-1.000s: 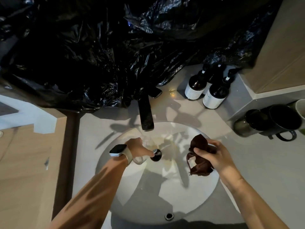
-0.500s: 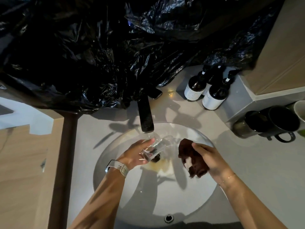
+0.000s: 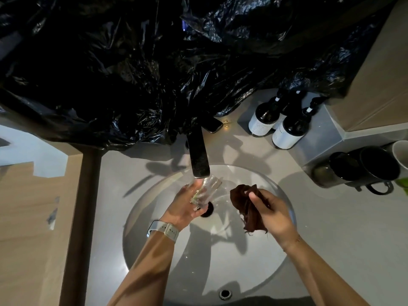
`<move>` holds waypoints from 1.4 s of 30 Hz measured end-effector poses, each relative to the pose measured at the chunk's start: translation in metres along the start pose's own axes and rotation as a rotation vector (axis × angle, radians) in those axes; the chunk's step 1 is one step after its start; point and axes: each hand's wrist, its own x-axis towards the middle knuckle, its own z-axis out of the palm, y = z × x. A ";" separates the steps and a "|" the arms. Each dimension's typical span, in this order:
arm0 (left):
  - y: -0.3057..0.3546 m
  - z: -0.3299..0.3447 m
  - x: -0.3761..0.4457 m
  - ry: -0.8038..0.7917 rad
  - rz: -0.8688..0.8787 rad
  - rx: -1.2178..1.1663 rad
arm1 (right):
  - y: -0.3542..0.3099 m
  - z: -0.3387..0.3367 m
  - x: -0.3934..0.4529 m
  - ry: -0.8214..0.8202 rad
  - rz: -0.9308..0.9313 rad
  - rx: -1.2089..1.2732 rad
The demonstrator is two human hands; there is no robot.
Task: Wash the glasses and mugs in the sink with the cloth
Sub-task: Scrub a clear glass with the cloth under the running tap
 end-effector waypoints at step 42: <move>0.004 0.018 -0.024 0.304 0.264 0.268 | -0.016 0.074 0.027 -0.239 -0.010 -0.013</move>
